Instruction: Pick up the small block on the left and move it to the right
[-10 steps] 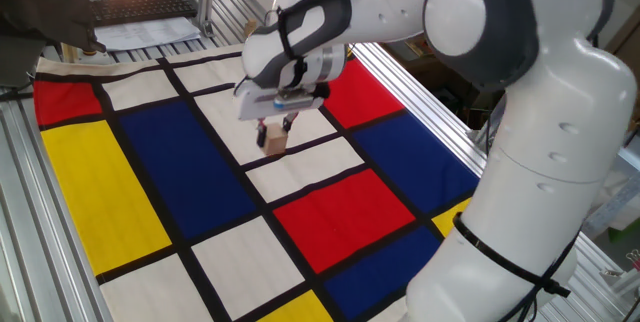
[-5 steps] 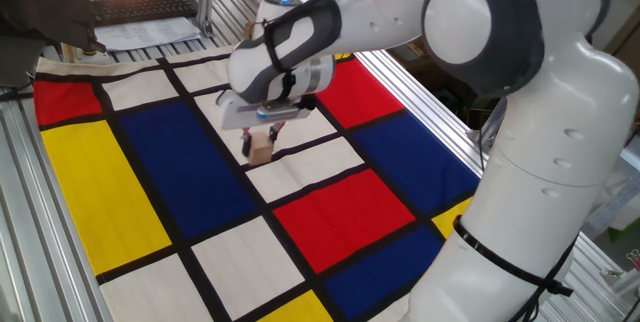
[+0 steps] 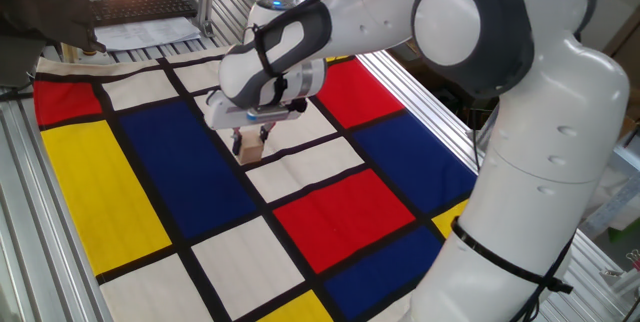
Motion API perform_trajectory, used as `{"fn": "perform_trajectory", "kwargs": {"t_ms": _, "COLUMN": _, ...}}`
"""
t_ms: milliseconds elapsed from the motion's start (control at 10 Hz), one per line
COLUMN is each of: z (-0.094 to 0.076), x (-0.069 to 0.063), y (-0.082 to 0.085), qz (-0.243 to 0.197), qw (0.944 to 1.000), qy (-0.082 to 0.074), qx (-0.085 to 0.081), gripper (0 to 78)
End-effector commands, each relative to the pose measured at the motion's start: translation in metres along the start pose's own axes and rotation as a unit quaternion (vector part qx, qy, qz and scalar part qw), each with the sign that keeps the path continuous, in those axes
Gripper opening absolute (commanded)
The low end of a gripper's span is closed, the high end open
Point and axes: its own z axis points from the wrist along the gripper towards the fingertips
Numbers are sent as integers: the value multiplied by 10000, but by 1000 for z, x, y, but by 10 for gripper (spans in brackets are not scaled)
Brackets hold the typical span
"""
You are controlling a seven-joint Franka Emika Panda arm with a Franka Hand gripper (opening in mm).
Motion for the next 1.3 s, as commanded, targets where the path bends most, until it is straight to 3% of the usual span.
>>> {"fn": "perform_trajectory", "kwargs": {"t_ms": 100, "z": 8, "x": 0, "y": 16, "qz": -179, "qw": 9995, "qy": -116, "qx": 223, "gripper": 12}}
{"fn": "perform_trajectory", "kwargs": {"t_ms": 400, "z": 6, "x": -5, "y": 21, "qz": -384, "qw": 9986, "qy": -30, "qx": 355, "gripper": 12}}
{"fn": "perform_trajectory", "kwargs": {"t_ms": 900, "z": 17, "x": -8, "y": 23, "qz": -485, "qw": 9983, "qy": -46, "qx": 324, "gripper": 12}}
{"fn": "perform_trajectory", "kwargs": {"t_ms": 1300, "z": 17, "x": -10, "y": 24, "qz": -452, "qw": 9985, "qy": -80, "qx": 282, "gripper": 12}}
